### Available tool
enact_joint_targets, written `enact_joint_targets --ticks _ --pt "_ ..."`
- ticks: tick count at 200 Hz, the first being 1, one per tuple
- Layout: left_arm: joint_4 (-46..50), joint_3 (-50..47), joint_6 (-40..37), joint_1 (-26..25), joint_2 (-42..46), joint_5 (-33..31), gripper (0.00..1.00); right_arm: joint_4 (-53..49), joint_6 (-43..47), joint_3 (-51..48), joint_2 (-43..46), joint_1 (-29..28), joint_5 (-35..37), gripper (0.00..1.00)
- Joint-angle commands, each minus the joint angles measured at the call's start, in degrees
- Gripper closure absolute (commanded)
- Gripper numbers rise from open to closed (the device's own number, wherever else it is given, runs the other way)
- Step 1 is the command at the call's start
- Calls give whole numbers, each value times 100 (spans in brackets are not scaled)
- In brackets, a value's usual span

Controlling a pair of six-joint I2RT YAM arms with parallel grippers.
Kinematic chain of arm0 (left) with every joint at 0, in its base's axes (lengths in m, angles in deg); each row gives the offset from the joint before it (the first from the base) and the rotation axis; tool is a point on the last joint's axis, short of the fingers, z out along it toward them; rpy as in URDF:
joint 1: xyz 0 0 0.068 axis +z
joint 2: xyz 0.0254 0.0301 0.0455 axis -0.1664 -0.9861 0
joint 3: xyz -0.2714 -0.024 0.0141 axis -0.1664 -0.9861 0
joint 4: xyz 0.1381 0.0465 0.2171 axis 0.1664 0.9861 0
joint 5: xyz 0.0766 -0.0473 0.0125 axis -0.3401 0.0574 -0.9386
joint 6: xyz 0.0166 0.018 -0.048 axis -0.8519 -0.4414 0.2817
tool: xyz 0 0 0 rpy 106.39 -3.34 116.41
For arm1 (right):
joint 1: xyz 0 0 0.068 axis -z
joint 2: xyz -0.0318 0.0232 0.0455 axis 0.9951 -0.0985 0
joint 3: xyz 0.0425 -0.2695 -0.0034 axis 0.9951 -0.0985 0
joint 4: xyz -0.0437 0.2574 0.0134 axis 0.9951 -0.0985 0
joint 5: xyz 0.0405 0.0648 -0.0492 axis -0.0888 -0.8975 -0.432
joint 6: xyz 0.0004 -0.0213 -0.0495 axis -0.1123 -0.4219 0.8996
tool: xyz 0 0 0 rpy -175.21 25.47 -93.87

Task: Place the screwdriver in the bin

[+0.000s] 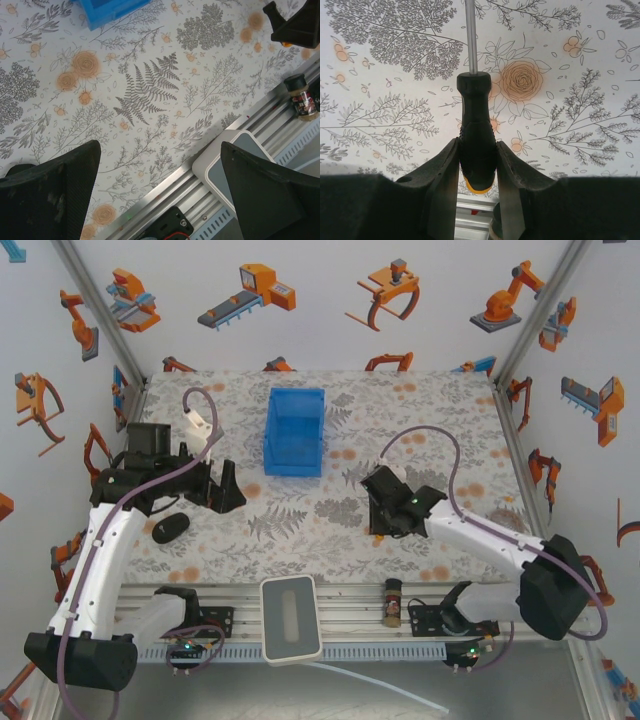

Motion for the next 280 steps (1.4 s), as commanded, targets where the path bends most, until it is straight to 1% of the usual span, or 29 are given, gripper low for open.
enact_joint_targets --ticks 1,43,74,116,151,209,243,280 --pt "188 73 -217 -24 73 28 3 -487 225 362 263 -41 153 86" --pt "190 93 -187 -28 82 79 3 -975 578 1181 315 -41 212 87" --pt "184 117 -200 -25 101 81 3 -1188 903 2060 -55 -44 158 87" --pt "138 114 -209 -22 143 146 3 -1228 1353 3392 -1102 -44 -38 87" --pt "133 154 -226 -29 161 212 3 -1028 1551 4333 -1997 -43 -300 88" --pt "50 9 -218 -24 255 247 3 -1089 1896 5960 -3589 -30 -580 88" --pt "32 42 -182 -26 231 265 3 -1121 1971 6617 -4326 -9 -674 88" --pt "32 85 -143 -24 216 313 3 -1124 1998 7113 -4946 6 -703 88"
